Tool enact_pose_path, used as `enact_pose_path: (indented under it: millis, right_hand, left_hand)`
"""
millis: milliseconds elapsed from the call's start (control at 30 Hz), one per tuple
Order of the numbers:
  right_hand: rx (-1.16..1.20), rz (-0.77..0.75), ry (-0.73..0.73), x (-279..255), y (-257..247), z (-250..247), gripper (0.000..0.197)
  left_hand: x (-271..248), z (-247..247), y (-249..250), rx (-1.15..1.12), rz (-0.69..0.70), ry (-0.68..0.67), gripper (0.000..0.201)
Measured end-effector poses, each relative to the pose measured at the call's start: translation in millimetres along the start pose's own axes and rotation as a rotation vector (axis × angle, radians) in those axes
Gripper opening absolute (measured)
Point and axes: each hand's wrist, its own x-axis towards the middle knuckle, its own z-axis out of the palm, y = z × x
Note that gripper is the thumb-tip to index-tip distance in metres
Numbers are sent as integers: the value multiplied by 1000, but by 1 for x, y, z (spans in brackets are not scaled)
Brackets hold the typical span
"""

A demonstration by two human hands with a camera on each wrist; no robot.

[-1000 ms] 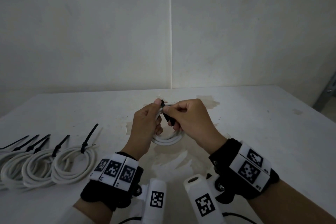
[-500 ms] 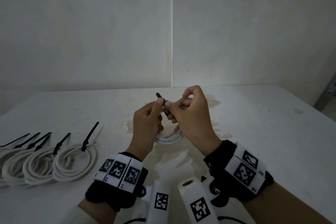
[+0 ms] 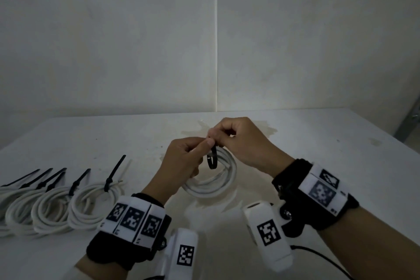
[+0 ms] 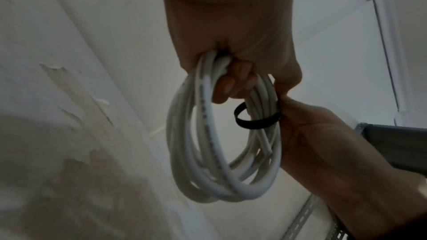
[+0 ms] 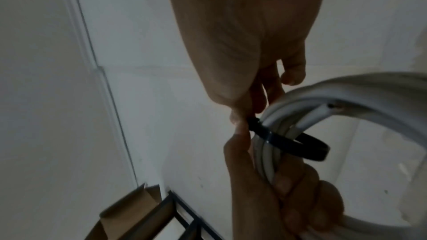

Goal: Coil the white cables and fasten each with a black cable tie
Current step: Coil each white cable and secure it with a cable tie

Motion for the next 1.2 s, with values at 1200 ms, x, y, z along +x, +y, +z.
enact_pose_path:
  millis: [1200]
  right_hand:
    - [139, -14, -80, 7, 2, 40, 48]
  left_hand:
    - [-5, -39, 15, 40, 30, 129, 32]
